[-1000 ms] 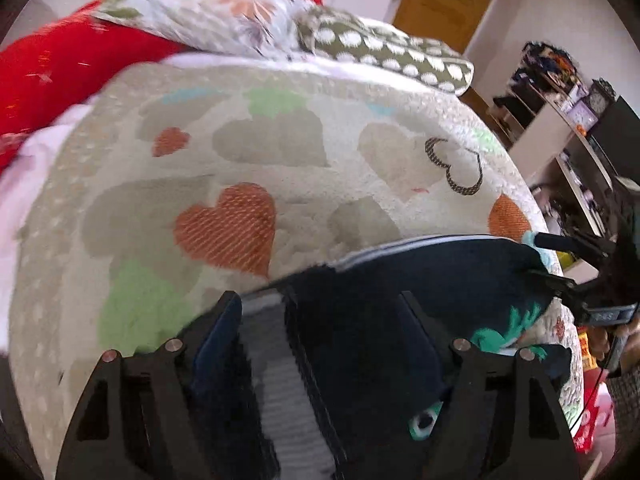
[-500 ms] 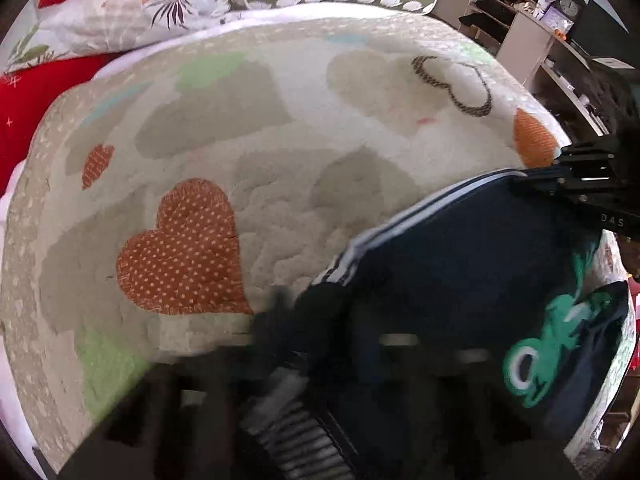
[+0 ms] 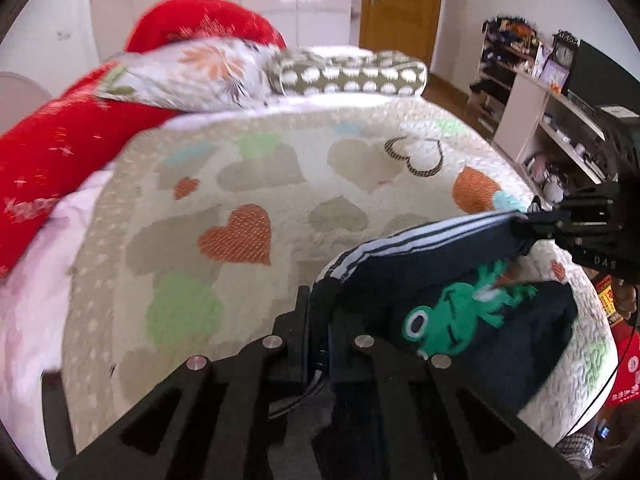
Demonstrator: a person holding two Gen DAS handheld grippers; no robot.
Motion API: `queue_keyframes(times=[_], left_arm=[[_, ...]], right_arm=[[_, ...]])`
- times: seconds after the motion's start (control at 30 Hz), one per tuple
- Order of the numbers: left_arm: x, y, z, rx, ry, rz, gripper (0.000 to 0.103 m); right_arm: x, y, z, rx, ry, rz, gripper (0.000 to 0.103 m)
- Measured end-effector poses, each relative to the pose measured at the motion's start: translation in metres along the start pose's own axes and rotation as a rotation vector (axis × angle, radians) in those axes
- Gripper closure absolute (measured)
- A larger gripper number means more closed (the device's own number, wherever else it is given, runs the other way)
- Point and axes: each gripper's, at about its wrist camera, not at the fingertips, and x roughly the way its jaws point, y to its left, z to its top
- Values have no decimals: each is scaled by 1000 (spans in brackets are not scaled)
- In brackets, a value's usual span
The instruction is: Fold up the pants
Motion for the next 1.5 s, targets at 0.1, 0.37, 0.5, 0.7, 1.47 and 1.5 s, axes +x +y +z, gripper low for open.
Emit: queue_keyframes(times=[0.1, 0.37, 0.5, 0.7, 1.47, 1.5], left_arm=[[-30, -13, -32, 14, -59, 50, 97], [-43, -33, -119, -23, -9, 67, 92], [-32, -27, -154, -67, 59, 90, 77], [-61, 1, -177, -192, 33, 47, 54], [-4, 56, -144, -374, 13, 226, 48], [-4, 59, -147, -392, 7, 215, 47]], right_arm=[[-21, 29, -22, -40, -9, -4, 98], [-28, 75, -96, -5, 6, 24, 98], [-19, 79, -137, 57, 29, 41, 97], [-28, 78, -172, 130, -24, -13, 62], [15, 119, -70, 150, -39, 259, 53], [30, 125, -61, 144, -12, 269, 53]])
